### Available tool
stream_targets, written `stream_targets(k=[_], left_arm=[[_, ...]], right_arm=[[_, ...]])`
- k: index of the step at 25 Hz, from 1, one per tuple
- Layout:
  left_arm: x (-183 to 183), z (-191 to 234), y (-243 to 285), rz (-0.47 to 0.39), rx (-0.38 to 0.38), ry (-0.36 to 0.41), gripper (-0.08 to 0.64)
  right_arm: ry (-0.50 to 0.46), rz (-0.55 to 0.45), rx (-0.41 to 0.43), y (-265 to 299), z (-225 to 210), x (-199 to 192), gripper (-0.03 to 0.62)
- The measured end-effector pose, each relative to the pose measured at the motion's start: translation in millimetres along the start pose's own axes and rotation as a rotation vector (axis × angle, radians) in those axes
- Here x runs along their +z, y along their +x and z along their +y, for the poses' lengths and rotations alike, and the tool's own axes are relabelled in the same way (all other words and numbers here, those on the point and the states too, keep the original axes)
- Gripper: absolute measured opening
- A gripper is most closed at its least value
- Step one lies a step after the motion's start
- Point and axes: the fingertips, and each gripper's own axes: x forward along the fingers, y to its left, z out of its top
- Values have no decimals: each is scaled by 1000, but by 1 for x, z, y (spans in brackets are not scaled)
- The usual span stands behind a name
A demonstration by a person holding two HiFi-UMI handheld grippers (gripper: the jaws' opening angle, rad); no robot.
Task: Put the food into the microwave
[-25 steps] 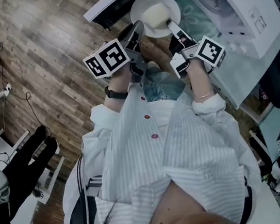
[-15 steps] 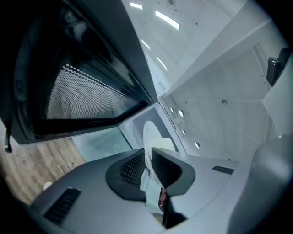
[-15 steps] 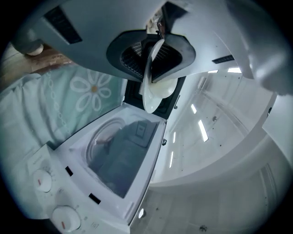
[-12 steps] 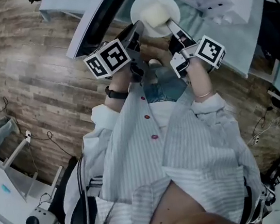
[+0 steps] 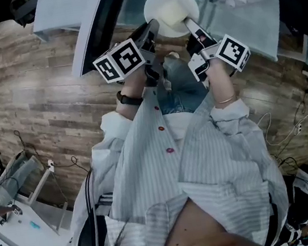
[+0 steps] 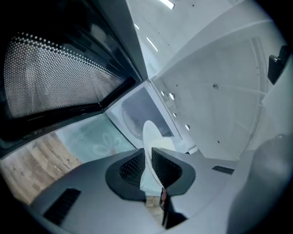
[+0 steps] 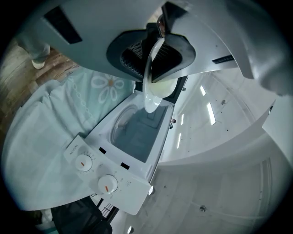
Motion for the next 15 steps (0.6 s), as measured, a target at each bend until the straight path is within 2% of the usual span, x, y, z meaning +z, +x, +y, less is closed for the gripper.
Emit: stream_targets(k=[6, 15], left_arm=[[-9, 6, 16, 45, 3, 12, 40], [-3, 17, 47, 63, 25, 19, 43]], right_arm=[[45, -18, -49, -3, -22, 4, 49], [56, -31, -56, 16, -40, 24, 49]])
